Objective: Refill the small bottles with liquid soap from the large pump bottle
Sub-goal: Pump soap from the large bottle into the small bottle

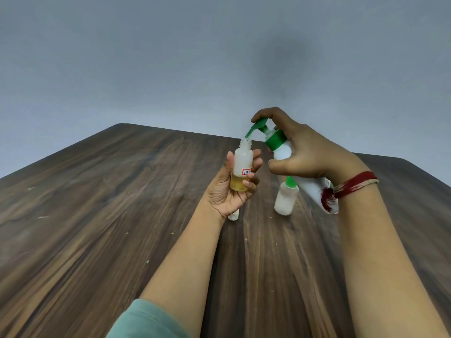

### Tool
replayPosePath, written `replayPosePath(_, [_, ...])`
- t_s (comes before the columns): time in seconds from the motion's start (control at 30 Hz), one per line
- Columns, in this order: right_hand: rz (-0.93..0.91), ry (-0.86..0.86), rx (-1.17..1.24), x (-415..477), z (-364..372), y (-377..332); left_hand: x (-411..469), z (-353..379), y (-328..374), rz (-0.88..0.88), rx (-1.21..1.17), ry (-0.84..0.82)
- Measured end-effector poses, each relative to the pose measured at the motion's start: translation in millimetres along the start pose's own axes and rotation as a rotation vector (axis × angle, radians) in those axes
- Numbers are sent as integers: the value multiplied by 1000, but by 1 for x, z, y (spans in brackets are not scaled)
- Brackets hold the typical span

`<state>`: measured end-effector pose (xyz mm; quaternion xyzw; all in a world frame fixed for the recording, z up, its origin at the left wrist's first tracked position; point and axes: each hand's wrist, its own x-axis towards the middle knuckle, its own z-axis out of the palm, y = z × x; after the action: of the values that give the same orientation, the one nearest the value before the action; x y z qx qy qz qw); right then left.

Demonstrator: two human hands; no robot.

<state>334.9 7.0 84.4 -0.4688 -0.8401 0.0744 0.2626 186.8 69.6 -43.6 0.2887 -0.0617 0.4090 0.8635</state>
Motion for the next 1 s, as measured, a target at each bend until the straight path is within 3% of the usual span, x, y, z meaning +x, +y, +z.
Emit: replayPosePath(1.0, [10, -54, 10, 2, 4, 1, 1, 1, 0, -4, 2, 15])
